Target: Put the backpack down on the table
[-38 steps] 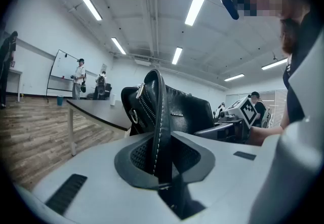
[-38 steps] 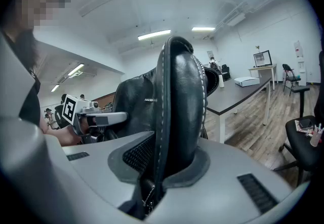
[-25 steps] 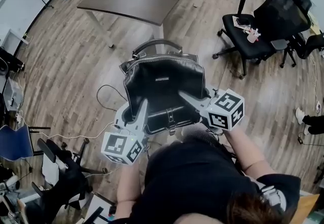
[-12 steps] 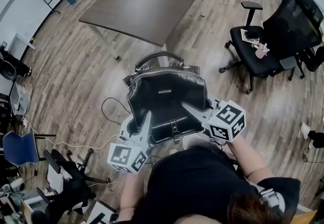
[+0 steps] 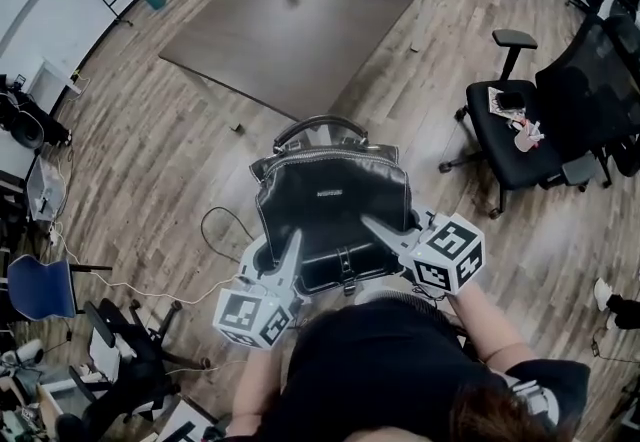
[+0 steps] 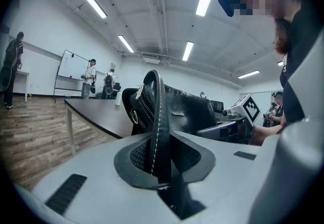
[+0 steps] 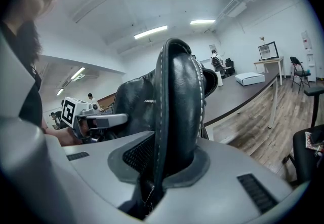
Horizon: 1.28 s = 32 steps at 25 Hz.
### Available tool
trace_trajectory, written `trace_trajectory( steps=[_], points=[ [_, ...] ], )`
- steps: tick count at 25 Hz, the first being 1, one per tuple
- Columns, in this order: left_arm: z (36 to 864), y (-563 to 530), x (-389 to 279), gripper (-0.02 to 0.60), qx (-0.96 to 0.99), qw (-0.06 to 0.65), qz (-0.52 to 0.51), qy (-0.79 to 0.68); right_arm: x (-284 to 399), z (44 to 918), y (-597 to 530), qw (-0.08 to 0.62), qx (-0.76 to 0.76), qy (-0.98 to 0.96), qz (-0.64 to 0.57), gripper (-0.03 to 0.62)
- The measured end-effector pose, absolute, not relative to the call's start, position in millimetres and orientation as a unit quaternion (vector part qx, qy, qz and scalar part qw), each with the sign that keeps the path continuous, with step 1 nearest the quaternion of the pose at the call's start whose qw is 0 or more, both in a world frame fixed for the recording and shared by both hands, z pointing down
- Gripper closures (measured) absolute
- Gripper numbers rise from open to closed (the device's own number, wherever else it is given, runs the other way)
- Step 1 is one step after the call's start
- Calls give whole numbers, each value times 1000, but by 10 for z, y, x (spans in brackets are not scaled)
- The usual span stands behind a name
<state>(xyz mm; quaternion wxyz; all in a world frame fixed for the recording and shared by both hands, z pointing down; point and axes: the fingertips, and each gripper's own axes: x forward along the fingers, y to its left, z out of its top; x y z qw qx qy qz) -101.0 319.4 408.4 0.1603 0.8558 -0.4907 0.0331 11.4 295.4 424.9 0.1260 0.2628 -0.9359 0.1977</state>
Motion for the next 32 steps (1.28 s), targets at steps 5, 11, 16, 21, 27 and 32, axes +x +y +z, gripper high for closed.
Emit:
trace_trajectory(
  steps=[5, 11, 16, 21, 27, 32],
  points=[
    [4095, 2927, -861, 506, 852, 164, 35, -497, 259, 4260, 2682, 128, 256, -937, 200, 516],
    [4058, 2634, -773, 506, 848, 161, 38, -503, 344, 4235, 2370, 125, 251, -939, 200, 516],
    [3942, 2361, -833, 505, 847, 144, 46, -509, 282, 4146, 2107, 113, 251, -940, 200, 516],
    [3904, 1983, -985, 503, 852, 139, 46, -503, 136, 4088, 1761, 113, 259, -939, 195, 519],
    [3854, 1429, -1160, 503, 865, 142, 34, -480, -31, 4013, 1249, 118, 281, -932, 194, 519],
    [3746, 987, -1355, 505, 871, 142, 24, -469, -219, 3887, 816, 120, 292, -931, 182, 519]
  ],
)
